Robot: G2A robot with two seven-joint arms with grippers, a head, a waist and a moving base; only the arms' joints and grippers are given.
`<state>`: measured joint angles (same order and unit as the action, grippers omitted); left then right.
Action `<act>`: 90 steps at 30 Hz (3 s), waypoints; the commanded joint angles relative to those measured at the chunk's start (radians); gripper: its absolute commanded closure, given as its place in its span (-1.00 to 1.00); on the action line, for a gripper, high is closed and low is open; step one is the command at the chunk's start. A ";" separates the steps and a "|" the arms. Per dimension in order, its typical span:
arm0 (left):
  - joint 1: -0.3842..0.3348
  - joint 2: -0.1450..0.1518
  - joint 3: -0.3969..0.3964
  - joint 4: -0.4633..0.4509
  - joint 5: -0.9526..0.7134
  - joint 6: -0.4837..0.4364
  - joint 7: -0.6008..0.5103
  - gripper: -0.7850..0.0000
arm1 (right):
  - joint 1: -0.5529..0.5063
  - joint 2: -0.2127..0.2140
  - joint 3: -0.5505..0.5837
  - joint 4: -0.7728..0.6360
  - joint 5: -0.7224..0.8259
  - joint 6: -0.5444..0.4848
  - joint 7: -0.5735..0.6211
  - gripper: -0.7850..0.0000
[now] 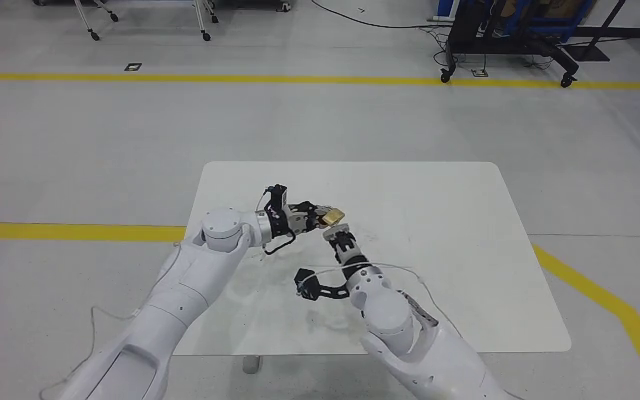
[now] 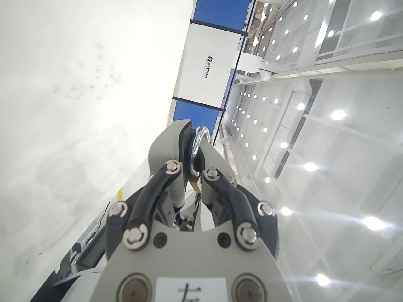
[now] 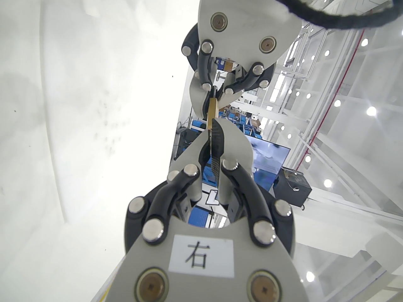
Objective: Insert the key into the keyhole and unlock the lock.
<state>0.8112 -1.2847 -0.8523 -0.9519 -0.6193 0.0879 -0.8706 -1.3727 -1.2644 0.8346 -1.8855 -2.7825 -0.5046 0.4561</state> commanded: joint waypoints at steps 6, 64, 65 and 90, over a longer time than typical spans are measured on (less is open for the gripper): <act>0.004 0.002 -0.022 0.006 -0.008 -0.044 -0.066 1.00 | -0.106 0.046 0.153 -0.099 0.027 0.051 -0.272 1.00; 0.059 0.030 -0.086 -0.087 0.128 -0.015 -0.153 1.00 | -0.113 0.105 0.230 0.024 -0.046 0.211 -0.718 1.00; 0.060 0.030 -0.087 -0.087 0.129 -0.017 -0.153 1.00 | -0.112 0.105 0.230 0.026 -0.041 0.213 -0.718 1.00; 0.068 0.028 -0.094 -0.094 0.138 -0.024 -0.166 1.00 | -0.073 0.095 0.208 0.035 0.039 0.126 -0.620 0.25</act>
<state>0.8790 -1.2562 -0.9453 -1.0452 -0.4783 0.0624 -1.0375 -1.4444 -1.1707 1.0404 -1.8513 -2.7500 -0.3855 -0.1510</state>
